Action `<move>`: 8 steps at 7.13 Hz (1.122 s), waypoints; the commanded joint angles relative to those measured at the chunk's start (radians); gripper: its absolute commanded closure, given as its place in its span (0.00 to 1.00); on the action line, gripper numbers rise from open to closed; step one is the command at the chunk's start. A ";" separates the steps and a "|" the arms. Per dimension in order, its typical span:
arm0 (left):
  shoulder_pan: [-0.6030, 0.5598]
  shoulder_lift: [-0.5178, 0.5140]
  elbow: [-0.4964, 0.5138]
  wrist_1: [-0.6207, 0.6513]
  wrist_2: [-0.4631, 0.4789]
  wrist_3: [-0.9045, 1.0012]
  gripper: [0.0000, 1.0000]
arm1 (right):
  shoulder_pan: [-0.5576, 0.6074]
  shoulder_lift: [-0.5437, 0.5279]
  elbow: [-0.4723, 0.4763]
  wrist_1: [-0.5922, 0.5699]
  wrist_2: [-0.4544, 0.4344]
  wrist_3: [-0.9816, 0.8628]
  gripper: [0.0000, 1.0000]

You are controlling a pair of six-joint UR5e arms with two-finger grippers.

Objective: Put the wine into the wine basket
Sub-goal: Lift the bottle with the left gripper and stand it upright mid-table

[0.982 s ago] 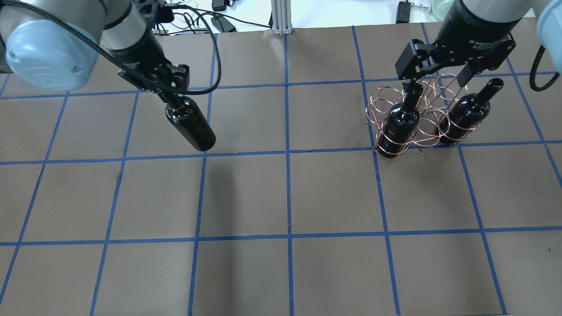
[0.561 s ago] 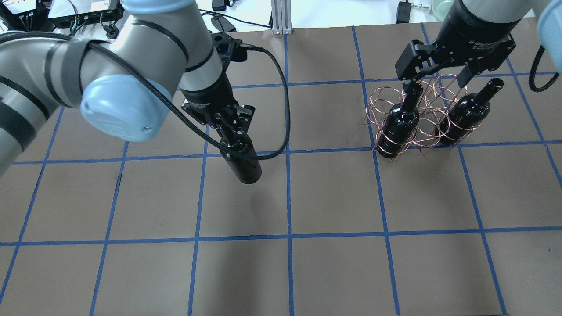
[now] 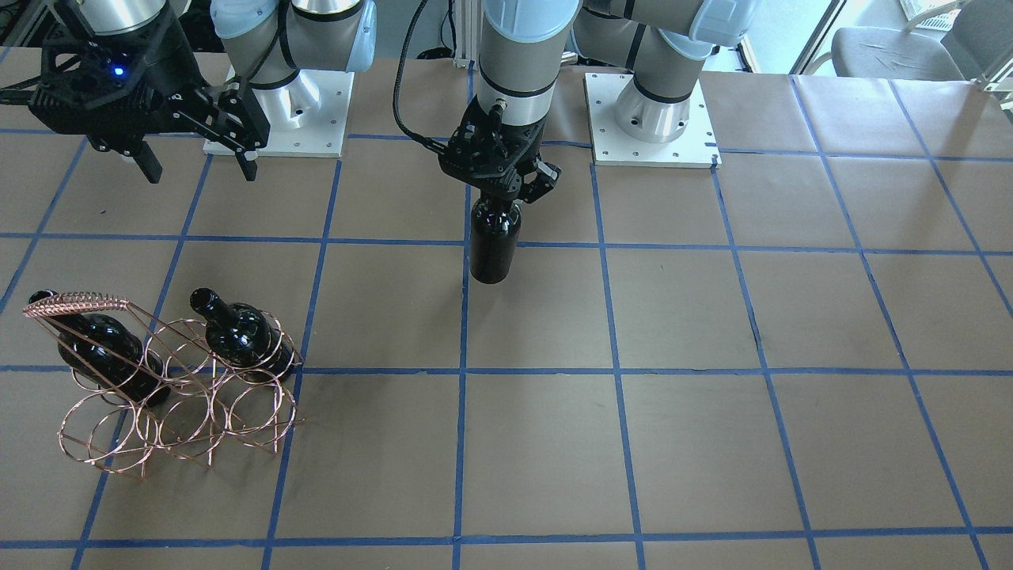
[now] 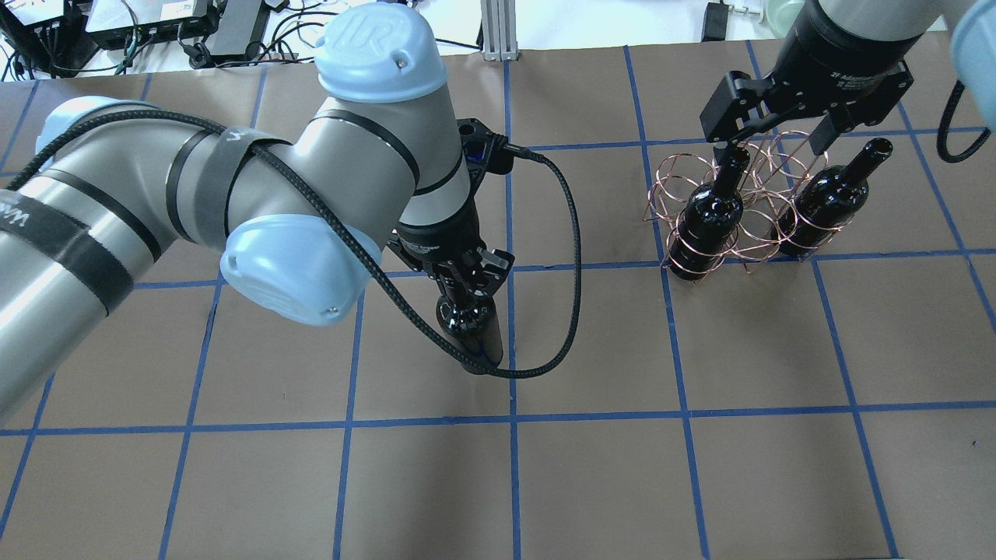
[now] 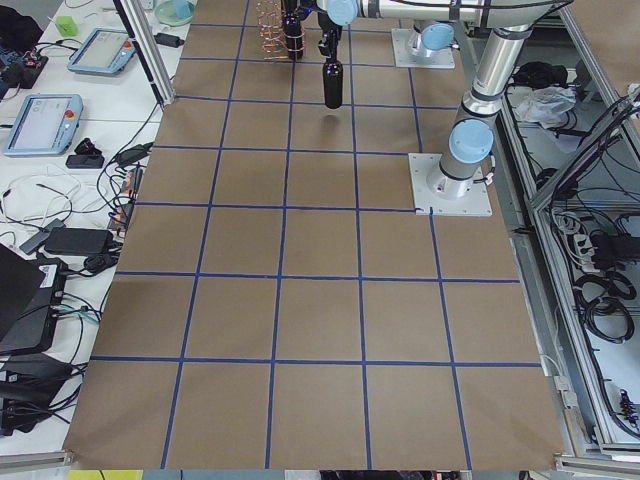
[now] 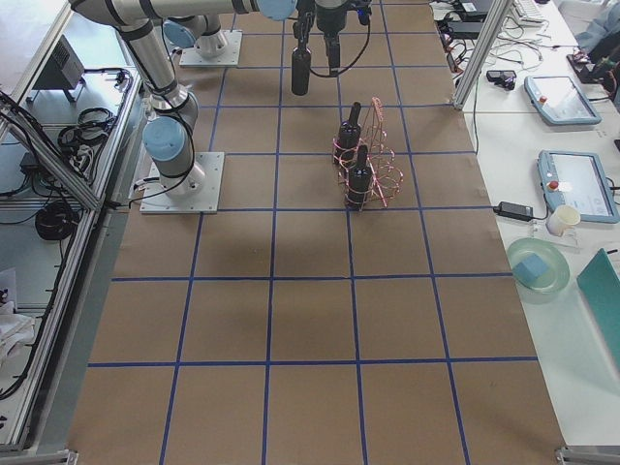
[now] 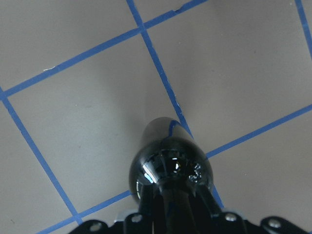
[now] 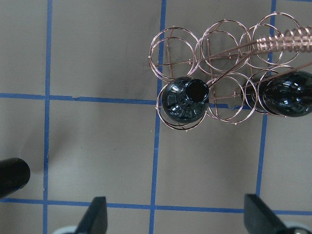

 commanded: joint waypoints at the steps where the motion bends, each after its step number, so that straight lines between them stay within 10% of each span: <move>1: -0.010 -0.005 -0.019 0.002 0.004 0.003 1.00 | 0.000 0.001 0.000 0.000 0.002 0.000 0.00; 8: -0.007 -0.033 -0.057 0.066 0.006 0.001 1.00 | 0.002 -0.005 0.000 0.000 0.008 0.003 0.00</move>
